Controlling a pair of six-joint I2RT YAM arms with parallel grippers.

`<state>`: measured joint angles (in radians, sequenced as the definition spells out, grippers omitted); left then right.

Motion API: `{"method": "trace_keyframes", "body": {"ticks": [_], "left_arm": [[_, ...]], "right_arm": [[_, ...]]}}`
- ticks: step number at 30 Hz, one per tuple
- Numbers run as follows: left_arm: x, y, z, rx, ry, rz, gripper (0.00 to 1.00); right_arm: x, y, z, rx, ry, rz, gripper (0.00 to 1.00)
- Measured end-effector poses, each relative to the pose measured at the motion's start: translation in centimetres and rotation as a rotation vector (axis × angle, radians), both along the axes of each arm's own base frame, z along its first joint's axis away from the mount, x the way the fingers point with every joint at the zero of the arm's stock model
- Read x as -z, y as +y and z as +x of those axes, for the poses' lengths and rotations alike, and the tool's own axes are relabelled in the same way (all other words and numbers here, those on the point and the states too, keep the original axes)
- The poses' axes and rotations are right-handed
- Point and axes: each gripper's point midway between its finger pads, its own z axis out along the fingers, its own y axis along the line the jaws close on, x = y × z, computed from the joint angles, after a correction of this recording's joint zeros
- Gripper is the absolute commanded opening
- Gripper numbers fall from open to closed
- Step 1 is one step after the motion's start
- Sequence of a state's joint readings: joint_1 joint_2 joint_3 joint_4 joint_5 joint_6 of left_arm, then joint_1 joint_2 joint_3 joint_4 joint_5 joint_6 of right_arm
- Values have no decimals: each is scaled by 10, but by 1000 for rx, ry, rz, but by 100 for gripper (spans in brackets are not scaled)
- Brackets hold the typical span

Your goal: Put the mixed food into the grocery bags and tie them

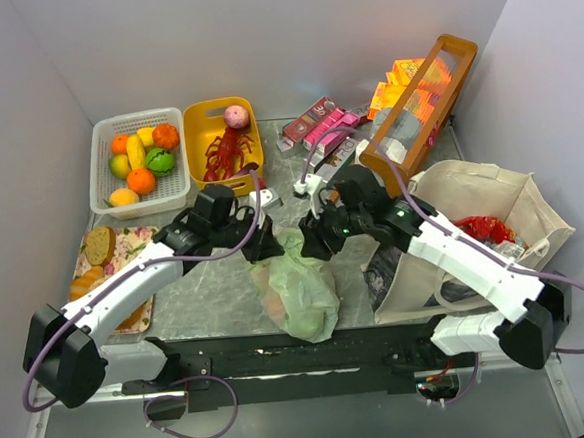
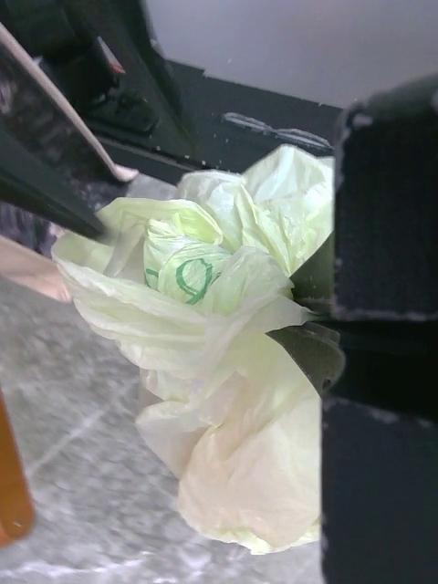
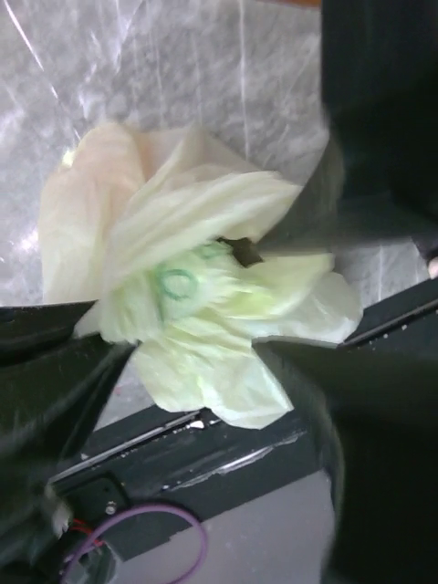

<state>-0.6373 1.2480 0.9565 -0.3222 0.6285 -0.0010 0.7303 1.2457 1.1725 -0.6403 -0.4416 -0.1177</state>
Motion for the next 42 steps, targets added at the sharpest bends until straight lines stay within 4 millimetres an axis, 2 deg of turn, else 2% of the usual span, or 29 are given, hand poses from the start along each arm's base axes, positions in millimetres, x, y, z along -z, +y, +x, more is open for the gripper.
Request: {"method": "trace_keyframes", "body": {"ticks": [2,7,8,10,13,19,33,36,37,39,40,42], "left_arm": [[7,5,-1,-25,4,9,1],[8,9,-5,-34,-2,-1,1],[7,8,-5,-34,-4,-3,1],[7,8,-5,-35,-3,-4,1],[6,7,-4,-38,-4,-11,1],[7,7,-4,-45,5,-19,1],[6,5,-3,-52,10,-29,1],[6,6,-3,-52,10,-31,1],[6,6,-3,-52,9,-31,1],[5,6,-3,-52,8,-31,1],[5,6,-3,-52,7,-32,1],[5,6,-3,-53,6,-32,1]], "right_arm": [[-10,-3,-1,15,-25,20,58],[-37,-13,0,54,-81,97,40],[-39,-15,0,56,-84,103,35],[-39,-14,1,52,-76,115,32],[-27,-9,-1,38,-35,115,31],[1,-3,-6,25,47,93,35],[26,8,4,22,85,59,40],[31,8,5,20,92,48,30],[32,8,5,20,93,45,21],[35,7,5,20,93,38,10],[36,7,5,21,90,34,0],[36,6,7,27,81,27,0]]}}
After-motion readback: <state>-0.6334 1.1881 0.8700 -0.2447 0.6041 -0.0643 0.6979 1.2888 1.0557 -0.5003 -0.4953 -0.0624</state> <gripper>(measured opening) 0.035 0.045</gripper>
